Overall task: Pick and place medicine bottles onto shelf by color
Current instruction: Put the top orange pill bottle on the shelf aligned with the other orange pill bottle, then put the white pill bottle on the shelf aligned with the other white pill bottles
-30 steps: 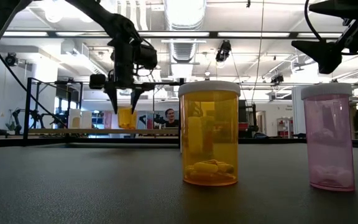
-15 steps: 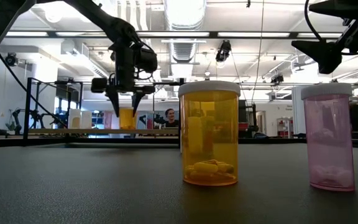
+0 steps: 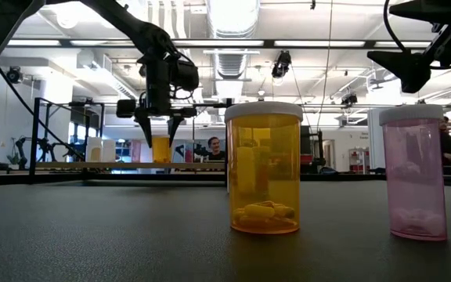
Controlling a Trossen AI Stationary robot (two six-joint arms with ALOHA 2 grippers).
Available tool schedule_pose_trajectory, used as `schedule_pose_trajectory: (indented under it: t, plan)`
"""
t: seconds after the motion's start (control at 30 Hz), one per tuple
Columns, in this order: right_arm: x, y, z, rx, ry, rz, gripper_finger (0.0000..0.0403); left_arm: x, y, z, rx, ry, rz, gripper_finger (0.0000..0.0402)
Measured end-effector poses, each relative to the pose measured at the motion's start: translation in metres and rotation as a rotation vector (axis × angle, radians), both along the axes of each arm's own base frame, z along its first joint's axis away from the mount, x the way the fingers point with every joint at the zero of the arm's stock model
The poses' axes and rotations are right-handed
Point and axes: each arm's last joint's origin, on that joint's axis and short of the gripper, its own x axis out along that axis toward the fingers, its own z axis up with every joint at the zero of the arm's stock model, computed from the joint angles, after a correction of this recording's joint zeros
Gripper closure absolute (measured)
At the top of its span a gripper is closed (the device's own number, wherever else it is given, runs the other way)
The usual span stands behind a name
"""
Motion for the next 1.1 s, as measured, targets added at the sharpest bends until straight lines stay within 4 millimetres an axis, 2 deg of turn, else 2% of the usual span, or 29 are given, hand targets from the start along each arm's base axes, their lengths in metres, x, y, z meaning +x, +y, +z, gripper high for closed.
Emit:
schedule_pose_trajectory:
  t: [0.2,0.43,0.63,0.73,0.83,1.0,1.1]
  plan:
    - [0.000,0.000,0.000,0.000,0.000,0.000,0.0019,-0.001,0.000,0.000,0.007,0.014,-0.003,0.0193]
    - [0.000,0.000,0.000,0.000,0.000,0.000,0.0019,0.001,0.002,0.007,0.034,0.010,-0.031,0.0102]
    - [0.000,0.000,0.000,0.001,0.000,0.000,0.0019,-0.001,-0.006,0.033,0.073,-0.042,-0.062,0.0028]
    - [0.000,0.000,0.000,0.000,0.000,0.000,0.0019,-0.006,-0.016,0.051,0.109,-0.071,-0.077,0.0007]
    - [0.000,0.000,0.000,0.000,0.000,0.001,0.0019,-0.009,-0.031,0.069,0.149,-0.111,-0.119,0.0006]
    - [0.000,0.000,0.000,0.000,0.000,0.000,0.0019,-0.006,-0.068,0.093,0.213,-0.165,-0.210,0.0007]
    - [0.000,0.000,0.000,0.000,0.000,0.000,0.0019,0.003,-0.094,0.099,0.254,-0.164,-0.276,0.0007]
